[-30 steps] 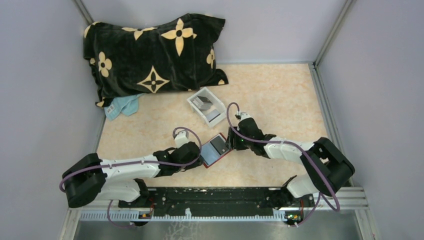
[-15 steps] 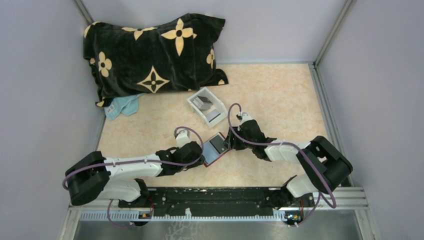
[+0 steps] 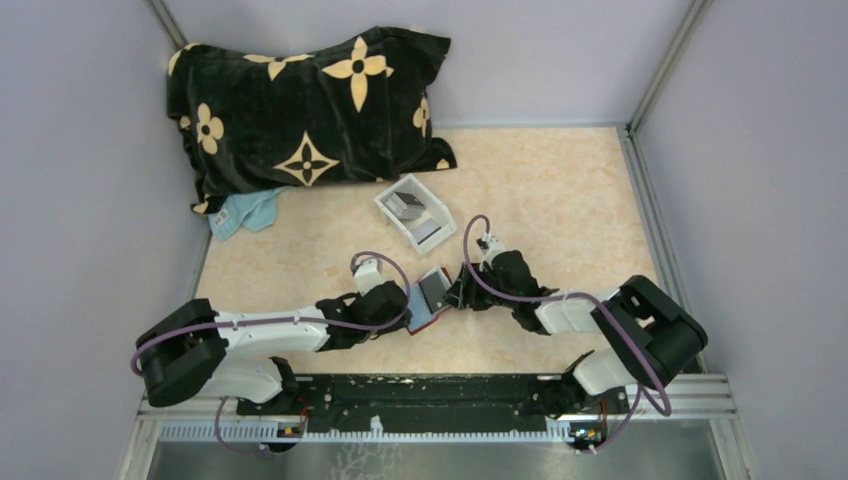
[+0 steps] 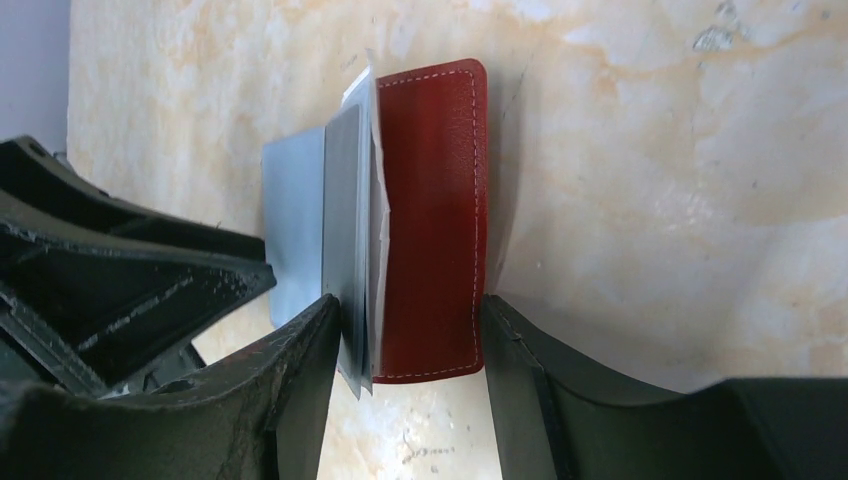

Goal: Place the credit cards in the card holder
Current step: Turn over the card slot in the card holder.

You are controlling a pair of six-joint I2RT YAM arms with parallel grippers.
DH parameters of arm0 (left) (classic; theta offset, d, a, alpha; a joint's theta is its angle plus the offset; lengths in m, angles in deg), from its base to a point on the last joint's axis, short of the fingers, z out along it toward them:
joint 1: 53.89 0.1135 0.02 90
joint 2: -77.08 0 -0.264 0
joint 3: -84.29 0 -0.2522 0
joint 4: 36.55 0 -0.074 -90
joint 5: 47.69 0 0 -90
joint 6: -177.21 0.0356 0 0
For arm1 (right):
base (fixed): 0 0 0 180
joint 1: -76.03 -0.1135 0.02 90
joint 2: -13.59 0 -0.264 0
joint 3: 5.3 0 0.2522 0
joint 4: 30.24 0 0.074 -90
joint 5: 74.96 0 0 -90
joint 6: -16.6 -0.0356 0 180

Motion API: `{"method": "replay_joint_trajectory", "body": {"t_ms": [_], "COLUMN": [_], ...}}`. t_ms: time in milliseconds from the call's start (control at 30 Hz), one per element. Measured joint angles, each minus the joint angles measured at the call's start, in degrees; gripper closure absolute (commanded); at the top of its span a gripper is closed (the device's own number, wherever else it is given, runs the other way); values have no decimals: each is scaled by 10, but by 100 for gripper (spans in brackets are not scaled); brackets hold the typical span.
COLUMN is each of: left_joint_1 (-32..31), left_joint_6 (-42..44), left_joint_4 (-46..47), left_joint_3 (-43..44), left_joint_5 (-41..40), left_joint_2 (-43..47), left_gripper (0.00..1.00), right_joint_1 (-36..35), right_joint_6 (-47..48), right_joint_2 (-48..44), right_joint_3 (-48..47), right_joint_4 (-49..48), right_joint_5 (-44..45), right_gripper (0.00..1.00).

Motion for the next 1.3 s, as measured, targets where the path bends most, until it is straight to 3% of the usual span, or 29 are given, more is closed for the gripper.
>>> {"method": "replay_joint_trajectory", "body": {"t_ms": [767, 1033, 1300], "left_joint_1": [0, 0, 0], "left_joint_6": [0, 1, 4], "left_joint_4": [32, 41, 55], "left_joint_3": [8, 13, 25], "left_joint_5": [-9, -10, -11], "left_joint_2": [-28, -40, -60], "left_gripper": [52, 52, 52], "right_joint_1": [-8, -12, -19], "right_joint_6": [-46, -38, -25], "right_joint_2": [-77, -114, -114], "right_joint_3": [23, 21, 9], "right_joint_4": [33, 87, 140], "right_joint_5": [-43, -28, -7], "right_gripper": [46, 37, 36]}}
